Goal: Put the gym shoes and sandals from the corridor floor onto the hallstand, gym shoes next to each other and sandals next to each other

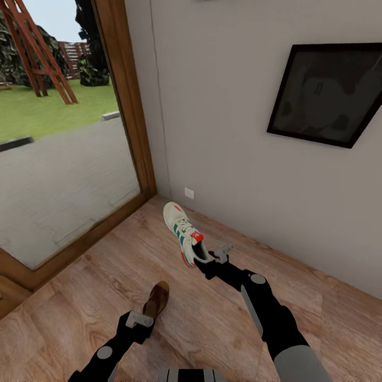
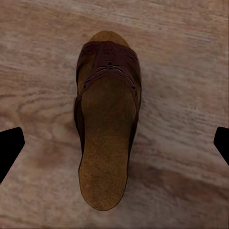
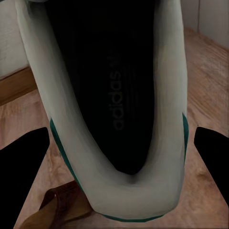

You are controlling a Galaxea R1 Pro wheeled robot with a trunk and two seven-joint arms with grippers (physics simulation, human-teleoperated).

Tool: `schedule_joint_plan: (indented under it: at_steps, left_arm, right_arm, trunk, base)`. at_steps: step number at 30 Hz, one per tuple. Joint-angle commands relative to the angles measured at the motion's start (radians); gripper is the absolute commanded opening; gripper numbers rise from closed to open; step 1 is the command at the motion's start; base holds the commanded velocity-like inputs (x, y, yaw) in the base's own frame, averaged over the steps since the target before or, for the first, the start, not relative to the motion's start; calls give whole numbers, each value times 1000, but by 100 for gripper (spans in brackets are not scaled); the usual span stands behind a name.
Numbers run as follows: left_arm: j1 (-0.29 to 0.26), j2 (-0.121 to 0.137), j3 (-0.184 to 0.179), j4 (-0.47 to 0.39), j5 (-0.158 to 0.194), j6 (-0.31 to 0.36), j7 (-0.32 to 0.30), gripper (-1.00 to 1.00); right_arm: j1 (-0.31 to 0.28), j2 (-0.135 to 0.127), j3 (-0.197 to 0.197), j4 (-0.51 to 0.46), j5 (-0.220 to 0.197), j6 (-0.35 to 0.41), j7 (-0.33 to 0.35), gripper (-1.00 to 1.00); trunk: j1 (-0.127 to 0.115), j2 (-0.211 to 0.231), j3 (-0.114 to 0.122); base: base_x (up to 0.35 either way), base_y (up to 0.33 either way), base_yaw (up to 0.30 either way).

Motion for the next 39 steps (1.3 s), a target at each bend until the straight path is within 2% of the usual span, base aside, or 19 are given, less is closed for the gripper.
schedule_joint_plan:
  at_steps: [1, 9, 29, 32, 39]
  left_arm:
    - [-2, -2, 8, -4, -8, -4, -7, 100]
    - [-44, -5, 7, -4, -10, -3, -6, 100]
    - [-51, 0, 10, -12, -10, -4, -2, 100]
    - [-50, 2, 9, -13, -9, -20, 48, 100]
    - [-49, 4, 3, -13, -10, -62, 82, 100]
  right_arm:
    - [0, 1, -2, -2, 5, 5, 5, -100]
    - [0, 1, -2, -1, 5, 5, 5, -100]
    - [0, 1, 0, -2, 5, 5, 5, -100]
    - [0, 1, 0, -1, 5, 5, 5, -100]
    - [0, 1, 0, -2, 5, 5, 4, -100]
  trunk:
    - [0, -1, -6]
    - [4, -2, -50]
    - [13, -7, -159]
    - [14, -8, -175]
    - [17, -9, -207]
  base:
    - [0, 0, 0]
    - [0, 0, 0]
    - [0, 0, 0]
    - [0, 0, 0]
    - [0, 0, 0]
